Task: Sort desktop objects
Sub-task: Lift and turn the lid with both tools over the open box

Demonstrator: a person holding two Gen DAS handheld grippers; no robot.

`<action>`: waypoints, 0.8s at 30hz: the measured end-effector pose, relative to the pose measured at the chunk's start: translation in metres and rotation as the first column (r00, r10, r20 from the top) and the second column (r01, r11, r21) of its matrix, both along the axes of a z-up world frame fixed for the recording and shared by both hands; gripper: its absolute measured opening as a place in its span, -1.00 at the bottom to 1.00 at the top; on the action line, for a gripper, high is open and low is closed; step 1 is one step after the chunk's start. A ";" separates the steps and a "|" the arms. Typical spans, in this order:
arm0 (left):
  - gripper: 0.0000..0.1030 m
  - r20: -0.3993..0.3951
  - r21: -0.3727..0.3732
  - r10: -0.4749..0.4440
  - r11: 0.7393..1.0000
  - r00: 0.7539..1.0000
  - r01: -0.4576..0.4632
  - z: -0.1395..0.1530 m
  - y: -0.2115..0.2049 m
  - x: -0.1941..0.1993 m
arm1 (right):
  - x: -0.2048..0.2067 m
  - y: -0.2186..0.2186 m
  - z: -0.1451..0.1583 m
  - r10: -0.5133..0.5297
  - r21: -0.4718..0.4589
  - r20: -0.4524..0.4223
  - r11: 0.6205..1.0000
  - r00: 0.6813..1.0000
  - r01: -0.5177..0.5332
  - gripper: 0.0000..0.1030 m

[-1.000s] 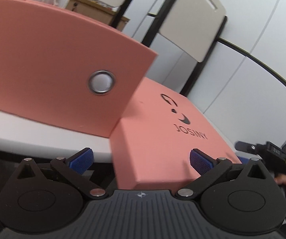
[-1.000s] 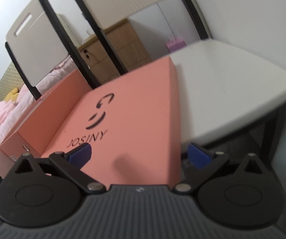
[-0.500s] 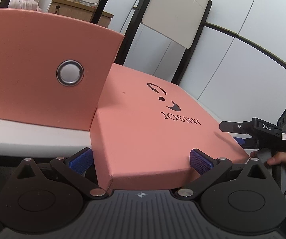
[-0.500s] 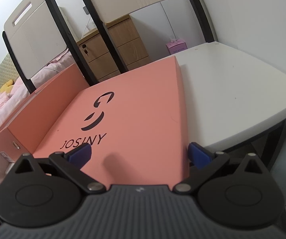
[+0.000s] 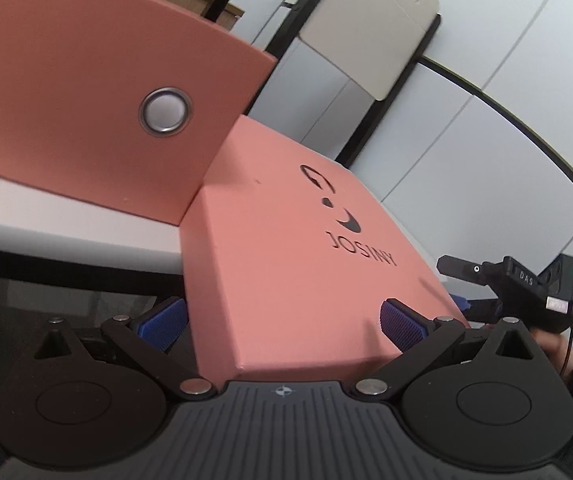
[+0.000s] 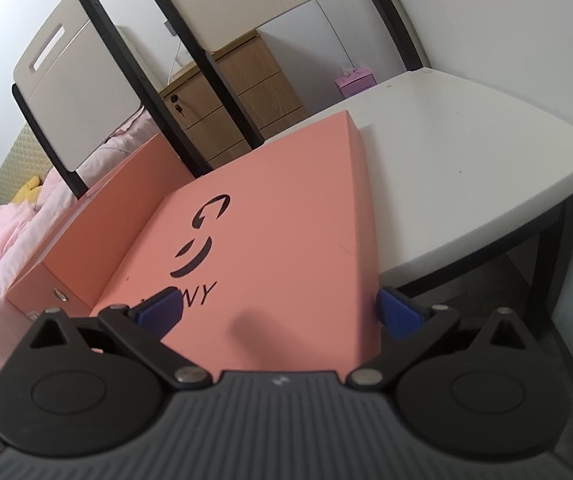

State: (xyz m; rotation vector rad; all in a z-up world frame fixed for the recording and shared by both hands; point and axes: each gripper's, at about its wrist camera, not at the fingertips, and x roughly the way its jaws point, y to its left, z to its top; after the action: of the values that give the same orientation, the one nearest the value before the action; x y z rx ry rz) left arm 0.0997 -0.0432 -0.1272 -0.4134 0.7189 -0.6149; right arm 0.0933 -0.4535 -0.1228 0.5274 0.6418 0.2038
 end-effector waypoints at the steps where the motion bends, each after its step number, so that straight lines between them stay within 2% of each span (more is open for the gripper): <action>1: 1.00 -0.006 -0.002 0.009 1.000 1.000 -0.009 -0.001 0.001 0.002 | 0.002 0.000 -0.002 -0.003 0.004 -0.009 1.000 1.000 0.003 1.00; 7: 1.00 -0.082 -0.072 0.036 0.996 0.996 -0.042 -0.016 0.010 0.014 | 0.009 -0.008 -0.010 -0.019 0.082 -0.044 0.996 0.999 0.022 1.00; 15: 1.00 -0.140 -0.147 -0.019 0.989 0.990 -0.001 -0.028 0.006 0.024 | 0.003 -0.031 -0.025 -0.075 0.156 -0.143 0.983 0.987 0.097 1.00; 18: 0.99 -0.145 -0.167 -0.051 0.986 0.988 0.027 -0.031 0.003 0.026 | 0.004 -0.038 -0.035 -0.050 0.219 -0.180 0.972 0.982 0.090 1.00; 20: 0.91 -0.142 -0.196 -0.077 0.979 0.987 0.048 -0.031 0.001 0.027 | 0.005 -0.039 -0.041 -0.012 0.281 -0.184 0.957 0.983 0.065 0.98; 22: 0.66 -0.140 -0.223 -0.097 0.973 0.985 0.065 -0.031 0.000 0.028 | 0.005 -0.038 -0.043 0.029 0.323 -0.173 0.946 0.984 0.029 0.75; 24: 0.59 -0.139 -0.243 -0.105 0.968 0.985 0.068 -0.032 0.001 0.029 | 0.003 -0.036 -0.037 0.041 0.319 -0.151 0.948 0.988 0.010 0.41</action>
State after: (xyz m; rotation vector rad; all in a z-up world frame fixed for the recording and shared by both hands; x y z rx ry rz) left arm 0.1282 -0.0423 -0.1591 -0.6581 0.8144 -0.7618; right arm 0.0967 -0.4895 -0.1601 0.8573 0.7715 0.2858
